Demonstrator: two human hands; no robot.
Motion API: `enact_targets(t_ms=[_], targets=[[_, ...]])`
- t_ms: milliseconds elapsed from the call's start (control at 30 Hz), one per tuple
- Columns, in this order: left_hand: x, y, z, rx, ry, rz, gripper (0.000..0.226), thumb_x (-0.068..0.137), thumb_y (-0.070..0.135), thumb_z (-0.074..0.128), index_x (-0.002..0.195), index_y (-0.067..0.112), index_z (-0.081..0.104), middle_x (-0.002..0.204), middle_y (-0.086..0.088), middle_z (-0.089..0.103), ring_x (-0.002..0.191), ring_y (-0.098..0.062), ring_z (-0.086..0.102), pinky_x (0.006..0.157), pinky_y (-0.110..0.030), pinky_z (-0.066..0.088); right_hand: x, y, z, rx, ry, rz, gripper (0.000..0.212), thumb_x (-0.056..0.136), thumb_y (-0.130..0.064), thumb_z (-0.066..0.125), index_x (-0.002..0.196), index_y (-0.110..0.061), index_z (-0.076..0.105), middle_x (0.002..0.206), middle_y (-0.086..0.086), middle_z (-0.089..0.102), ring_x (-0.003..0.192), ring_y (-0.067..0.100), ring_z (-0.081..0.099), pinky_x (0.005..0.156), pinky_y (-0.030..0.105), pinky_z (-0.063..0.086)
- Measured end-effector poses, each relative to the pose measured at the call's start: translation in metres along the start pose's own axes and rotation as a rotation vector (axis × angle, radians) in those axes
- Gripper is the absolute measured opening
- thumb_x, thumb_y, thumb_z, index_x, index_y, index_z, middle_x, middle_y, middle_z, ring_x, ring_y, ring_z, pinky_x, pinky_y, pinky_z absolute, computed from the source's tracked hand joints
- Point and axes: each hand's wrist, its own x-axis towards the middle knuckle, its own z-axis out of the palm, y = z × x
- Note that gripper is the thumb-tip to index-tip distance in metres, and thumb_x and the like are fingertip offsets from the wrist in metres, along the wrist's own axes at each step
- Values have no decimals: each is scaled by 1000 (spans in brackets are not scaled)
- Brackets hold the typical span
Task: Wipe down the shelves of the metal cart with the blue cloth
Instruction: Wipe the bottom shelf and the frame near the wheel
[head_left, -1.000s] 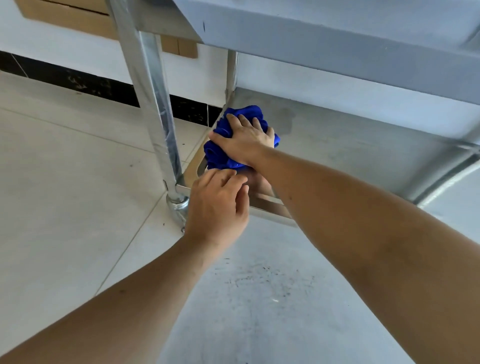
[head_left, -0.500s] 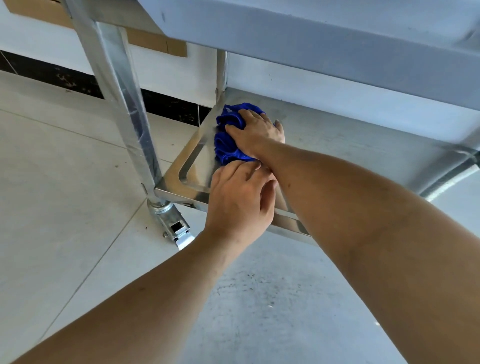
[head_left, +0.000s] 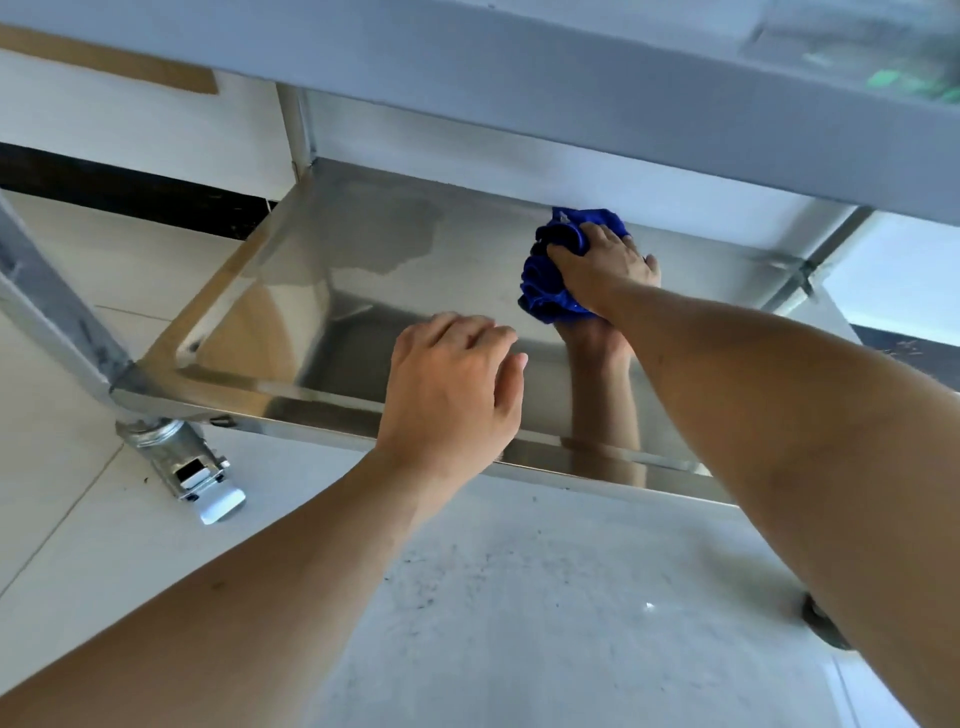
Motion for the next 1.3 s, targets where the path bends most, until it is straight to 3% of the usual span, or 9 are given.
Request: enact_targets(t_ms=[333, 567, 933, 1200, 1300], targets=[[-4, 77, 39, -116, -62, 225, 24, 92, 31, 55, 97, 17, 72, 95, 3, 72, 99, -22, 61, 88, -43, 47, -9, 156, -51, -25, 16, 283, 71, 86, -66, 33, 146, -29, 42, 155, -4, 41, 145, 26, 30, 117, 52, 18], [-17, 67, 42, -147, -164, 592, 34, 82, 52, 65, 85, 19, 68, 95, 8, 66, 97, -18, 55, 91, -35, 43, -33, 203, -69, -76, 27, 346, 67, 89, -64, 32, 145, -29, 43, 154, -5, 42, 143, 24, 31, 113, 52, 20], [-18, 63, 54, -137, -60, 643, 29, 82, 48, 71, 89, 21, 75, 91, 4, 71, 89, -22, 59, 81, -35, 46, -101, 225, -79, -79, 38, 365, 71, 88, -72, 32, 147, -33, 40, 158, -7, 37, 145, 26, 29, 113, 52, 20], [-26, 72, 42, -156, -151, 497, 31, 80, 48, 71, 71, 19, 64, 77, 6, 66, 71, -18, 38, 70, -35, 43, -179, 223, -82, -118, 61, 361, 74, 84, -77, 24, 146, -39, 38, 158, -6, 37, 143, 25, 31, 112, 52, 20], [-29, 75, 41, -166, -194, 437, 35, 80, 48, 71, 69, 16, 60, 77, 5, 66, 72, -21, 43, 71, -36, 43, -208, 217, -80, -109, 110, 324, 79, 84, -75, 23, 150, -35, 40, 158, -5, 40, 145, 23, 29, 116, 47, 18]])
